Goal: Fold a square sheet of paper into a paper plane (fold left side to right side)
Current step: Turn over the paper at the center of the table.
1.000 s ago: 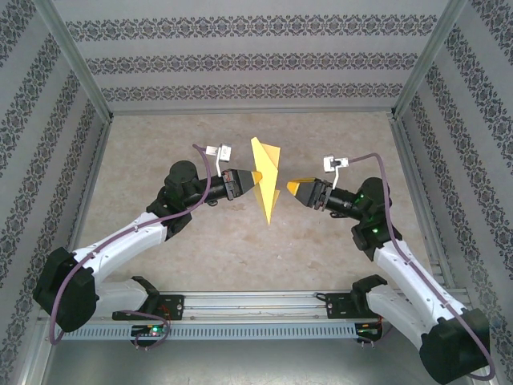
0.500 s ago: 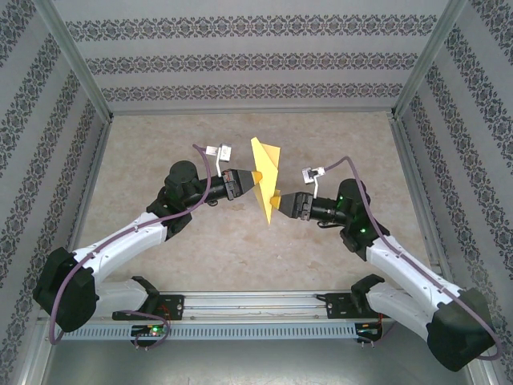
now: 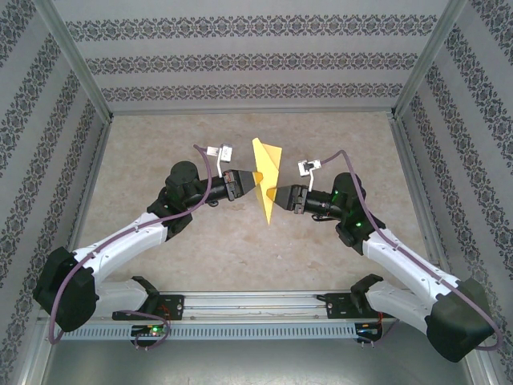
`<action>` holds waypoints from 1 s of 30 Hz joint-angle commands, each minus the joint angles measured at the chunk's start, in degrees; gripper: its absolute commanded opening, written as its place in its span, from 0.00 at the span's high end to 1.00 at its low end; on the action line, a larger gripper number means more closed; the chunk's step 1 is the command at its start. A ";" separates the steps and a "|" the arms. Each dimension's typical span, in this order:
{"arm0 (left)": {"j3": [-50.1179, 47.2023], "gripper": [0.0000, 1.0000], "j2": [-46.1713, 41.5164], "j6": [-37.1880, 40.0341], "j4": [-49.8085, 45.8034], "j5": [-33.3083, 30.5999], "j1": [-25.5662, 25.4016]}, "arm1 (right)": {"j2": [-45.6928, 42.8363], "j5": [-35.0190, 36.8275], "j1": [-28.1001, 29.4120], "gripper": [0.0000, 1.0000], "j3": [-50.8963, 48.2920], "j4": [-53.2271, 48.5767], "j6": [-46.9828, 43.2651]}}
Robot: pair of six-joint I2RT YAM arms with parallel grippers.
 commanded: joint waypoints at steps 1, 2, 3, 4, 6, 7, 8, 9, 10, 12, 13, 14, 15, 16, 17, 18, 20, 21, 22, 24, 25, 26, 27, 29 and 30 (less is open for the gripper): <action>-0.96 0.92 0.18 0.20 3.33 -0.37 -0.76 | -0.31 1.92 0.66 0.70 1.81 0.13 -1.37; -0.99 0.90 0.08 0.47 3.24 -0.37 -0.76 | -0.35 2.13 0.64 0.75 1.97 -0.55 -1.56; -1.05 0.87 0.00 0.72 2.94 -0.36 -0.72 | -0.45 2.23 0.66 0.78 2.09 -1.02 -1.82; -0.99 0.85 -0.21 1.19 2.34 -0.50 -0.68 | -0.54 2.30 0.65 0.81 2.10 -1.47 -2.08; -0.99 0.82 -1.30 3.09 -0.35 -1.58 -0.58 | -1.03 2.87 0.66 0.87 2.43 -3.54 -3.26; -1.01 0.78 -1.91 4.04 -2.16 -2.40 -0.51 | -1.27 3.21 0.64 0.90 2.60 -4.64 -3.89; -0.99 0.74 -3.08 5.25 -4.30 -3.36 -0.34 | -1.65 3.68 0.66 0.92 2.91 -6.59 -5.04; -0.99 0.69 -4.36 6.72 -6.88 -4.57 -0.12 | -2.06 4.32 0.67 0.93 3.34 -9.01 -6.40; -1.05 0.64 -5.61 7.89 -9.26 -5.91 0.11 | -2.47 5.00 0.67 0.94 3.77 -11.31 -7.53; -1.59 0.59 -9.22 10.56 -15.02 -10.13 0.74 | -3.29 7.53 0.82 0.95 4.96 -17.76 -11.03; -1.82 0.57 -11.00 11.68 -17.53 -12.40 0.90 | -3.69 9.21 0.93 0.96 5.75 -21.27 -12.72; -2.14 0.55 -13.19 13.01 -20.66 -15.65 1.09 | -3.91 11.37 1.29 0.97 6.64 -25.15 -14.74; -2.36 0.53 -15.58 14.30 -23.48 -18.95 1.25 | -3.96 14.47 1.87 0.98 7.64 -29.28 -16.22; -2.63 0.50 -17.51 15.49 -25.89 -21.75 1.34 | -3.84 17.57 2.63 0.98 8.84 -33.47 -18.21; -2.86 0.48 -19.83 16.50 -28.90 -25.06 1.43 | -3.43 22.61 3.90 0.99 10.39 -38.37 -20.31; -2.92 0.46 -21.98 17.31 -31.89 -28.97 1.52 | -2.56 28.26 5.62 1.00 12.15 -43.35 -22.30; -3.34 0.43 -25.82 18.26 -36.71 -35.49 1.69 | 0.29 39.73 9.37 1.00 15.89 -52.24 -24.85; -3.47 0.43 -27.73 18.37 -39.29 -38.64 1.78 | 2.36 46.06 11.60 1.00 18.02 -56.26 -25.84; -3.71 0.43 -29.20 18.58 -41.03 -40.94 1.91 | 4.45 51.38 13.70 1.00 19.95 -59.58 -26.46; -4.25 0.42 -32.34 18.60 -43.96 -45.24 2.05 | 10.38 63.95 18.94 1.00 24.45 -66.78 -26.79; -4.33 0.42 -33.50 18.33 -45.44 -47.07 2.14 | 13.20 68.86 20.88 1.00 26.29 -69.57 -26.45; -4.48 0.42 -34.58 18.05 -46.89 -48.99 2.18 | 16.82 73.05 22.68 1.00 28.59 -72.52 -25.85; -4.41 0.43 -35.47 17.63 -48.40 -50.73 2.22 | 20.29 76.67 24.19 1.00 30.54 -74.87 -25.20; -4.15 0.44 -36.58 16.98 -50.82 -53.32 2.31 | 26.72 80.38 26.08 1.00 33.85 -78.12 -24.02; -4.19 0.44 -36.96 16.96 -51.46 -53.92 2.40 | 30.13 82.68 26.97 1.00 35.30 -79.47 -23.05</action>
